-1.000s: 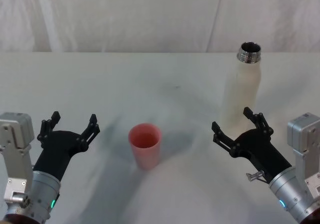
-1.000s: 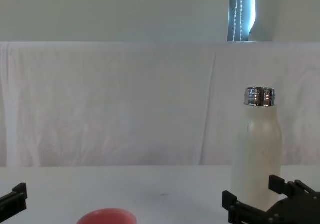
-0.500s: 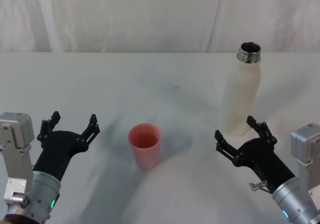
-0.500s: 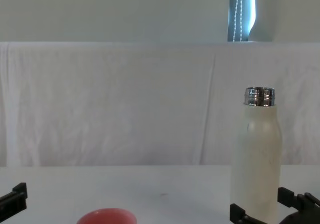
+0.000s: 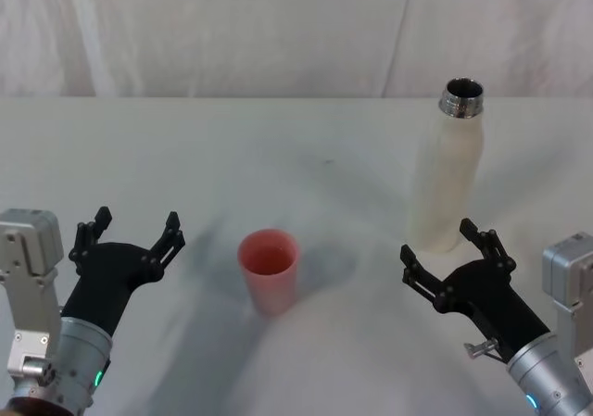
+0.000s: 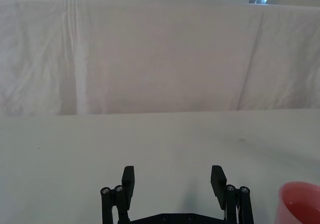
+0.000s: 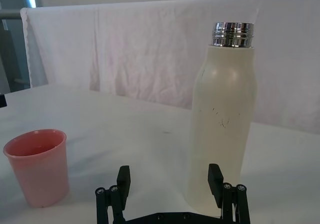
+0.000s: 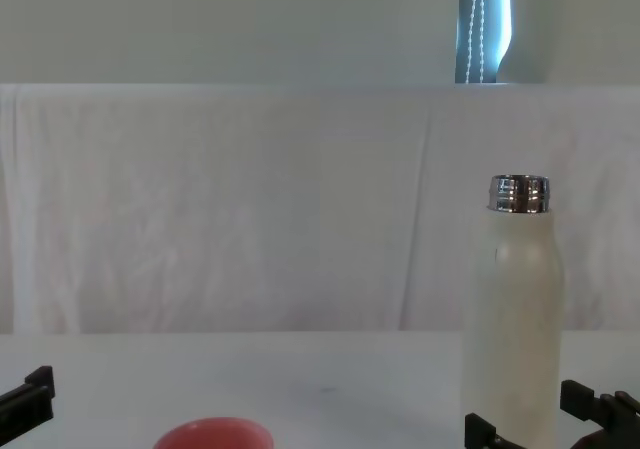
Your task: Grasp the thermos with one hand and pour water into the cup lid.
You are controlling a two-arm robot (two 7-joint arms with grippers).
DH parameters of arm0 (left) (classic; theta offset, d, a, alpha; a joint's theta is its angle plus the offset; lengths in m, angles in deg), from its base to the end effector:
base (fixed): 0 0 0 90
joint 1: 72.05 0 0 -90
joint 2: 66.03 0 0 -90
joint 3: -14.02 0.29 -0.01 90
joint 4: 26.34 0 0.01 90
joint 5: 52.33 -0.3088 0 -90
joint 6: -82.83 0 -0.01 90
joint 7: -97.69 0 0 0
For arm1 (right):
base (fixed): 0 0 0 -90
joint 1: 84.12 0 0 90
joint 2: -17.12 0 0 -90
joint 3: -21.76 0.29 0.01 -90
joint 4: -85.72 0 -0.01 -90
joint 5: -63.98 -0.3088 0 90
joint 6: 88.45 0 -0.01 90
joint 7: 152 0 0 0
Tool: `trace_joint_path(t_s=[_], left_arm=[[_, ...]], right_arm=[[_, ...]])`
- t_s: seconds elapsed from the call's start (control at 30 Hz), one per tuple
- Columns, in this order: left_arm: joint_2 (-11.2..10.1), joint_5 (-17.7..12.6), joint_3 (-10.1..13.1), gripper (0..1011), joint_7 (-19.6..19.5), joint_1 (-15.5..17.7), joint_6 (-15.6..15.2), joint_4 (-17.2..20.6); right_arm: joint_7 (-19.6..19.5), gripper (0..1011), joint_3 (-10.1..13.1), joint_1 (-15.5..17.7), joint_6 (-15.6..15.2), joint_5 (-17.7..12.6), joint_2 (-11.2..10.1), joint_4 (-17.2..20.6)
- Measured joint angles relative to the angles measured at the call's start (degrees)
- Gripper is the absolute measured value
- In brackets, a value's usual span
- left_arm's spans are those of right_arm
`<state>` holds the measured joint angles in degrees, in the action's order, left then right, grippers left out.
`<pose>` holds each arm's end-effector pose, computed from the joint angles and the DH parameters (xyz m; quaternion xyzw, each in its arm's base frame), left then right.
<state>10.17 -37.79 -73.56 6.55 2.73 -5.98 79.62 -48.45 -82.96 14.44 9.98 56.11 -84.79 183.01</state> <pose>0.2529 0.0375 -0.2853 -0.0174 0.0065 0.6616 0.7497 0.2729 0.0279 -0.3137 0.0192 -0.0345 -0.5029 0.8635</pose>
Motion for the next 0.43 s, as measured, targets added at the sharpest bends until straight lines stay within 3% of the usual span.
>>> trace_joint_path(t_s=[0.43], left_arm=[[0.00, 0.00, 0.00, 1001, 0.00, 0.00, 0.00, 0.00]], right_arm=[[0.00, 1001, 0.00, -0.07, 0.00, 0.01, 0.05, -0.04]])
